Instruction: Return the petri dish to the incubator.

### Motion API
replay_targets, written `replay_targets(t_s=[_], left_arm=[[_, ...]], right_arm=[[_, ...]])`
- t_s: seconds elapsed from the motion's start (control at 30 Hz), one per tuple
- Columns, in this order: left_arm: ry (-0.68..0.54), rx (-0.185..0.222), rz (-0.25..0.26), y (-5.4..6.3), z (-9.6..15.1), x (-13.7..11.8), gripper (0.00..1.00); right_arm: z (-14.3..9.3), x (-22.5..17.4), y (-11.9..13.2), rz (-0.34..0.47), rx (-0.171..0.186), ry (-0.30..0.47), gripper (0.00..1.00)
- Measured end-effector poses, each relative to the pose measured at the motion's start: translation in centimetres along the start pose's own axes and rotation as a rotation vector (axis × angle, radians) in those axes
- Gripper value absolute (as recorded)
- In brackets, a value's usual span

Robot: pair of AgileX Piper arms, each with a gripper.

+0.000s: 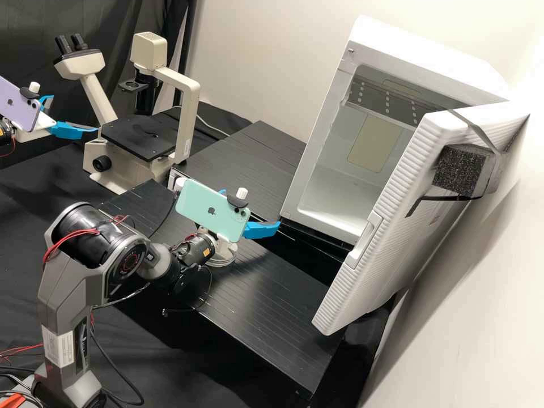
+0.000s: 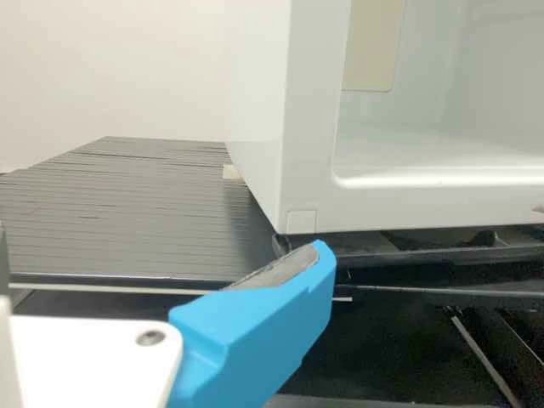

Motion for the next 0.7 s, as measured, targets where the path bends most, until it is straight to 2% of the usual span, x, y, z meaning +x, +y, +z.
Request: replay_targets(t_s=[0.2,0.47,0.7], left_arm=[[0.000,0.000,0.000,0.0,0.0,0.0,1.00],[0.000,0.000,0.000,0.0,0.0,0.0,1.00],[0.000,0.000,0.000,0.0,0.0,0.0,1.00]], right_arm=[[0.5,-0.8,-0.1,0.002,0.001,-0.001,1.00],[1.7,-7.4,0.9,0.088,0.062,0.047,1.00],[1.9,-12.7,0.5,0.114,0.071,0.076,1.00]])
